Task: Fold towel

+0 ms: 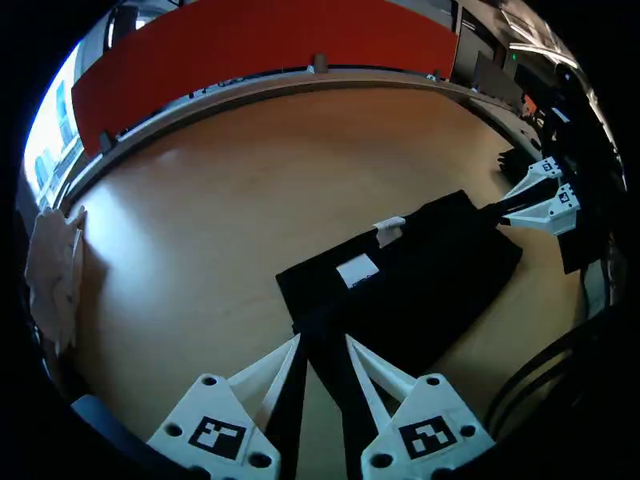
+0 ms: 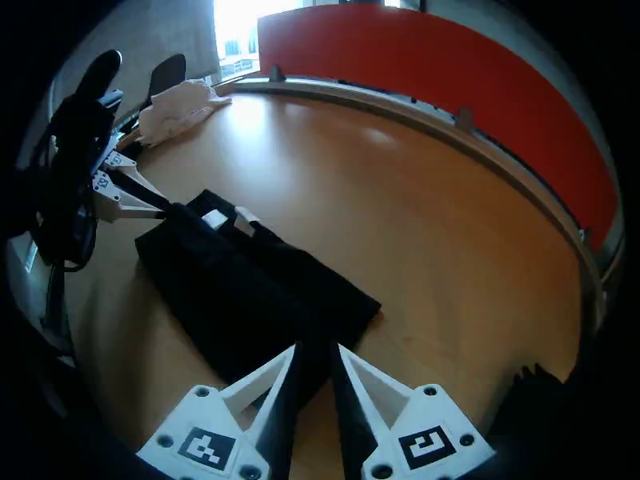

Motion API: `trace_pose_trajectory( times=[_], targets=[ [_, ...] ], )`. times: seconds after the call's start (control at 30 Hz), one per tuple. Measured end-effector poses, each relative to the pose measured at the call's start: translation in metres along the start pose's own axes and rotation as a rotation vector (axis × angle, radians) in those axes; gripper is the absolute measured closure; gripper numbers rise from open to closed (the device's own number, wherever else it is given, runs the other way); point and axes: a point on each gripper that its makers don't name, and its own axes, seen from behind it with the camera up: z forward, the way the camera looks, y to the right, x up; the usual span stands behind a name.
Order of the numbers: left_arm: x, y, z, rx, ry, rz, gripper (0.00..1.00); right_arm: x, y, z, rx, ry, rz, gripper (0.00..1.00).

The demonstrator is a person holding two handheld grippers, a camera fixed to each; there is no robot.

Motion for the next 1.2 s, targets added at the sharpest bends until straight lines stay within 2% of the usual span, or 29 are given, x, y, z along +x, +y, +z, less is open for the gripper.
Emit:
trace_pose_trajectory(
  times=[0.27, 0.47, 0.67, 0.73, 0.77, 0.9, 1.0, 1.2],
  targets=[
    [0.004, -0.013, 0.005, 0.042, 0.005, 0.019, 0.64, 0.001, 0.013, 0.005, -0.05, -0.001, 0.002, 0.6],
    [0.01, -0.02, 0.004, 0.069, 0.016, 0.03, 0.63, 0.004, 0.024, 0.006, -0.085, 0.006, 0.008, 0.4],
    [0.014, -0.025, 0.001, 0.085, 0.028, 0.034, 0.62, 0.007, 0.032, 0.004, -0.114, 0.011, 0.007, 0.37],
    [0.015, -0.026, 0.0, 0.089, 0.031, 0.032, 0.56, 0.008, 0.034, 0.003, -0.122, 0.016, 0.008, 0.32],
    [0.016, -0.026, -0.001, 0.091, 0.033, 0.031, 0.49, 0.009, 0.035, 0.002, -0.126, 0.02, 0.009, 0.29],
    [0.015, -0.025, -0.005, 0.08, 0.029, 0.022, 0.25, 0.01, 0.038, 0.0, -0.137, 0.031, 0.015, 0.04],
    [0.013, -0.024, -0.006, 0.07, 0.027, 0.008, 0.05, 0.011, 0.04, -0.002, -0.144, 0.039, 0.02, 0.01],
    [0.012, -0.024, -0.01, 0.073, 0.035, -0.003, 0.03, 0.009, 0.039, -0.007, -0.149, 0.045, 0.027, 0.01]
  ],
)
